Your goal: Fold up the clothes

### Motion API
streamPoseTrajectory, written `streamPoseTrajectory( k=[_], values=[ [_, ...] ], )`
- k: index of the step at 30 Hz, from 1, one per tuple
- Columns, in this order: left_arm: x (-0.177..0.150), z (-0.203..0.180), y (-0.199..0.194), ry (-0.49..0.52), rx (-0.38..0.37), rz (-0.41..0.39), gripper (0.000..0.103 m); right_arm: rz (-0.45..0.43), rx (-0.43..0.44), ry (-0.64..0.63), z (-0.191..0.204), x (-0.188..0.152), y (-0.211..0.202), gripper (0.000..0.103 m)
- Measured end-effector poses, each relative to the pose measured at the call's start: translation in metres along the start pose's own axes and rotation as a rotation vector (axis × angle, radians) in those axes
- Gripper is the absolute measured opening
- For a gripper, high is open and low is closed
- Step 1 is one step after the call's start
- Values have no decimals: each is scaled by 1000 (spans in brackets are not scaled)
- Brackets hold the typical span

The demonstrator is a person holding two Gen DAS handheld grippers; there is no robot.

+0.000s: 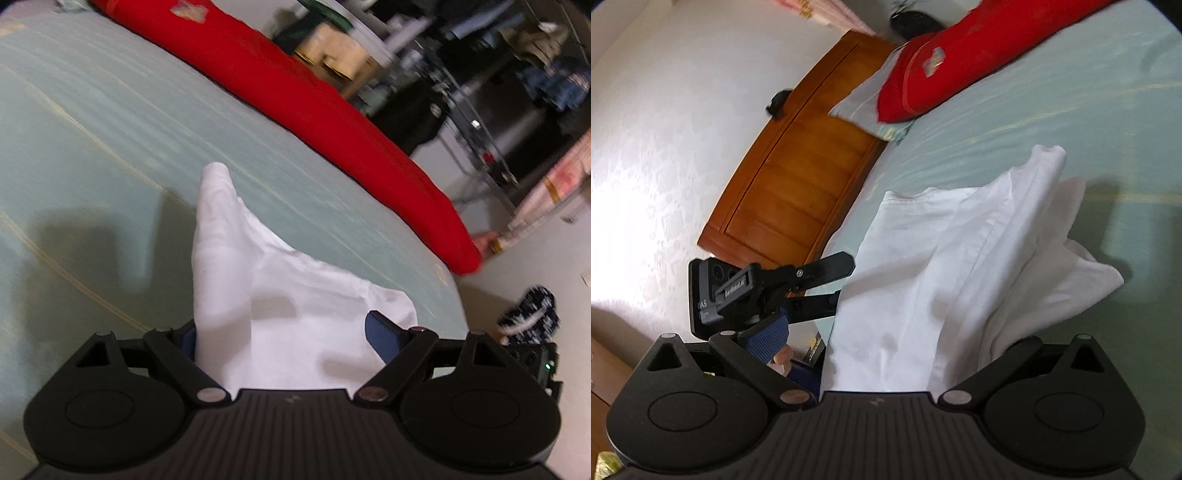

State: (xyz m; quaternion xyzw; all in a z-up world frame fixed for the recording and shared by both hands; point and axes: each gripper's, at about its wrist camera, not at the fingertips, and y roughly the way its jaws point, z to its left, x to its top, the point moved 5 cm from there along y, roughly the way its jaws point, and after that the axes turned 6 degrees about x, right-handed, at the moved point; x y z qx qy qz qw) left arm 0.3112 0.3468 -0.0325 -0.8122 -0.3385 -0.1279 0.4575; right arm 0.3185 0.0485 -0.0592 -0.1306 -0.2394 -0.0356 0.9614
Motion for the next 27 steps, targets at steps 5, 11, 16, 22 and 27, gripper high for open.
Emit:
streamPoseTrajectory(
  k=[5,11,16,22,27],
  values=[
    [32,41,-10,-42,68,-50,86,18,17,-59,15,16,66,103],
    [56,85,-1,-87,151,-70,86,47,23,-79,19,10,127,103],
    [51,120,21,-129,218,-59,86,76,6,-64,10,-12,151,103],
    [42,130,-4,-65,322,-179,86,45,62,15,-10,-16,141,103],
    [25,100,-30,43,256,-232,86,-123,62,140,-36,-2,111,103]
  ],
)
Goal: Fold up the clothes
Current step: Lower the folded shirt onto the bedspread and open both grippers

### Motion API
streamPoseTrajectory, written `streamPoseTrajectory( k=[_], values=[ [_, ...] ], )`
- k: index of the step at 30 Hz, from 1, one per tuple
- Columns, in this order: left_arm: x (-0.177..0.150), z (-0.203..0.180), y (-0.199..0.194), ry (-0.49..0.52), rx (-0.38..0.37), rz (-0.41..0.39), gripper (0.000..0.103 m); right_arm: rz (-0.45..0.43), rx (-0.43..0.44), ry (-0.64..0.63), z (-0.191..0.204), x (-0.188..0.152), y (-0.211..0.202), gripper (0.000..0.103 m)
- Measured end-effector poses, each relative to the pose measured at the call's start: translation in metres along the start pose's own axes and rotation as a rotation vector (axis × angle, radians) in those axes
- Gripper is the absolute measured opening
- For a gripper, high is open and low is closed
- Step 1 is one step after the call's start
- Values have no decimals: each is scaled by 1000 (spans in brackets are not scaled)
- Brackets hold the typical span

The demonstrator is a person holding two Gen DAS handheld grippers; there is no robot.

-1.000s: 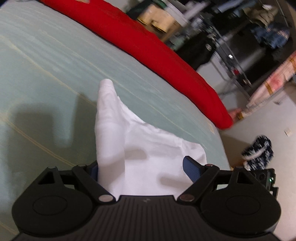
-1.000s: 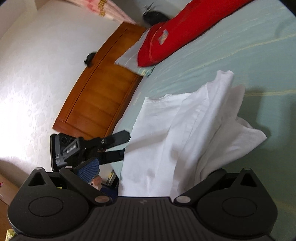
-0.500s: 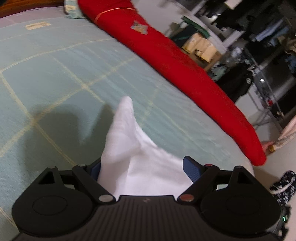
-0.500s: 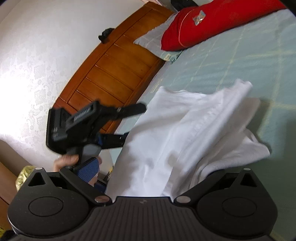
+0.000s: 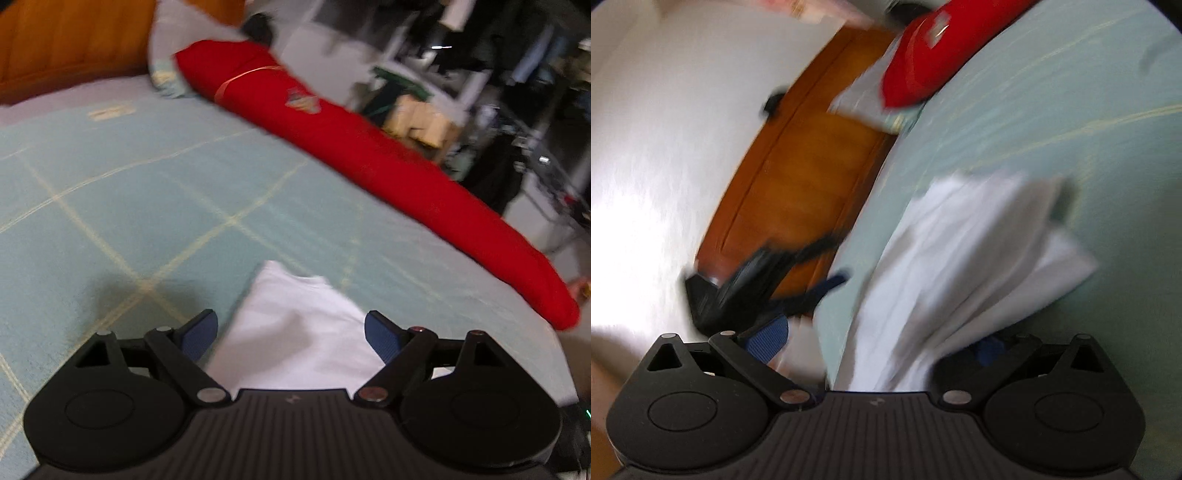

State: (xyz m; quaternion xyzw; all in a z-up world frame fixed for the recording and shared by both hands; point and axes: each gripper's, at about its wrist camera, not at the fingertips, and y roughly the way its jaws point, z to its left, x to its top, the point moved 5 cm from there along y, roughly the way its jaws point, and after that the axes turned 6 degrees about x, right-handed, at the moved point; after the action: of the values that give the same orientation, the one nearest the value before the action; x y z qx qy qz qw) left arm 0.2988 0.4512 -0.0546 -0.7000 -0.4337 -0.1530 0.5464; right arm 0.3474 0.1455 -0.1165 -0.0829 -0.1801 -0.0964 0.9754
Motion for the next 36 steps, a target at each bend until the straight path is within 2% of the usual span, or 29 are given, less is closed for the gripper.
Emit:
streamPoseTrajectory(
  k=[3,6,10,13,15,17,19,21,23,25,28,31,33,36],
  values=[
    [-24,-7,7,-18,-72,76,87,-42,15,64,-9,12,-2,103],
    [-46,-10,24,-17,-51,140,86,-74,-1,20,-3,30,-5,103],
    [-45,-15,20,-14,-50,128,86,-132,-101,-136,16,52,-33,103],
    [-33,-19,11,12,-48,78,87,-145,-155,-282,36,59,-42,103],
    [-31,-17,13,31,-12,77,87,-98,-144,-386,54,53,-31,103],
    [-34,-13,17,40,17,99,87,25,-143,-462,63,39,-5,103],
    [-39,-8,19,44,42,119,87,142,-182,-527,59,18,18,103],
    [-49,0,15,39,57,138,87,231,-265,-565,42,4,34,103],
    [-53,-2,4,41,71,139,87,236,-294,-550,33,3,34,103],
    [-55,-11,-12,85,78,129,87,224,-309,-525,33,3,29,103],
    [-62,-24,-31,153,69,115,87,246,-234,-542,64,-3,24,103],
    [-72,-26,-32,167,108,136,87,339,-161,-647,85,-38,17,103],
    [-80,-22,-29,156,145,168,87,412,-152,-708,87,-60,21,103],
    [-91,-12,-26,130,173,203,87,481,-195,-715,70,-79,18,103]
  ],
)
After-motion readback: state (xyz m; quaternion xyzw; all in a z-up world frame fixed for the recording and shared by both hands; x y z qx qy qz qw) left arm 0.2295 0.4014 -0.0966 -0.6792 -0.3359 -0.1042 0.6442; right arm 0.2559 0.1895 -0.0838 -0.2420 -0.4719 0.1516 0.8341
